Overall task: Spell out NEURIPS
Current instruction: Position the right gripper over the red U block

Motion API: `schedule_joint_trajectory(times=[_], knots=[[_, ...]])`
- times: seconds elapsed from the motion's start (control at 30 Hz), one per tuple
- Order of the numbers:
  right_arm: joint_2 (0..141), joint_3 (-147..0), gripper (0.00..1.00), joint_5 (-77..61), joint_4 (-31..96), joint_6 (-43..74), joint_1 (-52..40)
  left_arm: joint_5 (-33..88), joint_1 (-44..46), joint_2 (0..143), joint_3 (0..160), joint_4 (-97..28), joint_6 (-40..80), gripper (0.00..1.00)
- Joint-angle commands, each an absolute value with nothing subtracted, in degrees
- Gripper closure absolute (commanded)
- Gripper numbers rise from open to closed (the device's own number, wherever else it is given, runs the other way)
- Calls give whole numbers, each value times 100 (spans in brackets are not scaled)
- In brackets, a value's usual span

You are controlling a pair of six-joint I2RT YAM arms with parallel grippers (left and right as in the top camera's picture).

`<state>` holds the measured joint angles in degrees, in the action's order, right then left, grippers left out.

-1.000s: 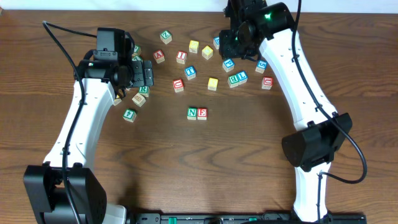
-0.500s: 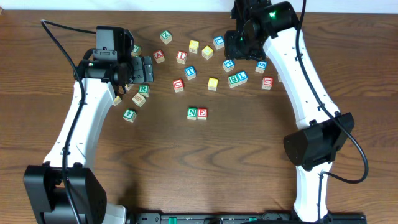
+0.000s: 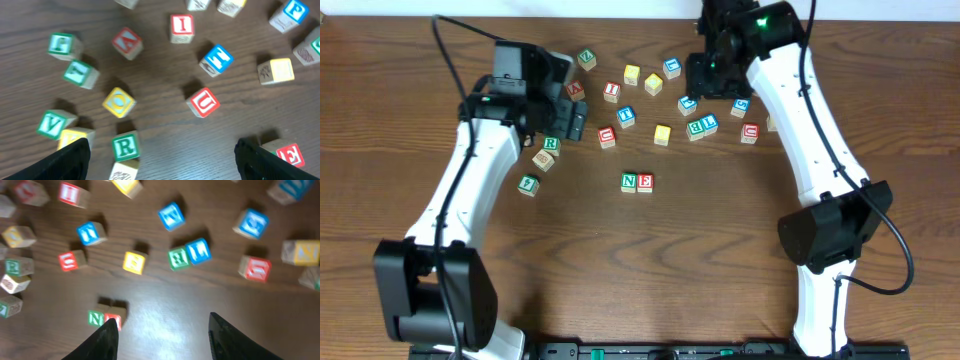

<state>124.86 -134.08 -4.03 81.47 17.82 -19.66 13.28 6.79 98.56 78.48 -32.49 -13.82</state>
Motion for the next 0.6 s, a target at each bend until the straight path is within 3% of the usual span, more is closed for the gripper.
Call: schedule_joint_trajectory(times=[0.0,0.5,0.57], knots=[[12414,-13329,48,-311,8259,2222,-1673,1389,720,9878,7996,-3197,-1511,9],[12414,-11426,38,-351,7644,2228,-777,567,692,9708,8366,-3706,-567,9],[12414,-11290,36,-357,7476,2051,-733,528,666,9695,8490,-3896,-502,5]])
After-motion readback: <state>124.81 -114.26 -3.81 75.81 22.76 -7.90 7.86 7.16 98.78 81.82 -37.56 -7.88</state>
